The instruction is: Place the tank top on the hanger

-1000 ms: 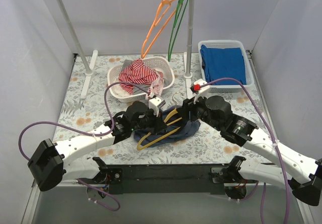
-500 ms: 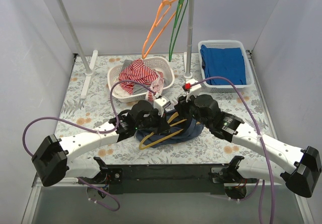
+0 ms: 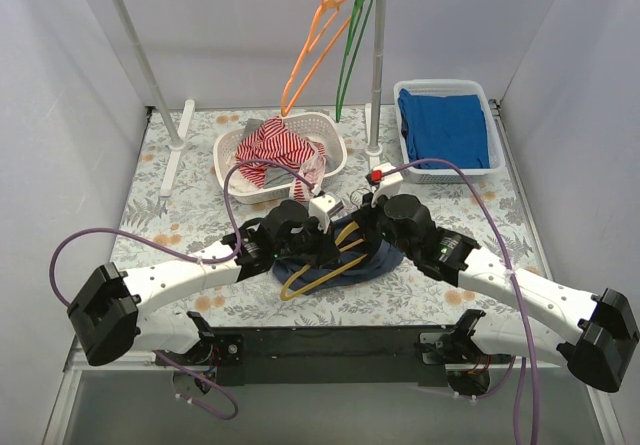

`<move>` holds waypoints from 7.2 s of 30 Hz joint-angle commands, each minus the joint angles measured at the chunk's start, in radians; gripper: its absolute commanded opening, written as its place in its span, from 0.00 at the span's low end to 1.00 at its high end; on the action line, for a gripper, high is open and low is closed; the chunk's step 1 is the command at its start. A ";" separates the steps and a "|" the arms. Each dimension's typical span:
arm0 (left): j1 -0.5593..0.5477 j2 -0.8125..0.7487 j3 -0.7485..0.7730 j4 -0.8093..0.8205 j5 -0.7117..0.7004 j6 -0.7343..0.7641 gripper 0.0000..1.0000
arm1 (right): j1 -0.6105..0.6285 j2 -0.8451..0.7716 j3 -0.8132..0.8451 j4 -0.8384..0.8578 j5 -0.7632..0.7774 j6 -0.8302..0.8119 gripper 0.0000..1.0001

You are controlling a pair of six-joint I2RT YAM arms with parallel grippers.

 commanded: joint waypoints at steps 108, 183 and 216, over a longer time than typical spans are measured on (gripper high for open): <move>0.139 -0.345 -0.273 -0.227 -0.598 -0.661 0.00 | 0.002 0.112 0.061 0.125 0.610 0.207 0.01; 0.139 -0.304 0.736 -0.560 -0.470 -0.232 0.65 | 0.306 0.280 0.919 -0.191 0.550 -0.299 0.01; 0.139 -0.216 0.729 -0.745 0.077 0.084 0.56 | 0.173 0.095 0.739 -0.417 0.217 -0.137 0.01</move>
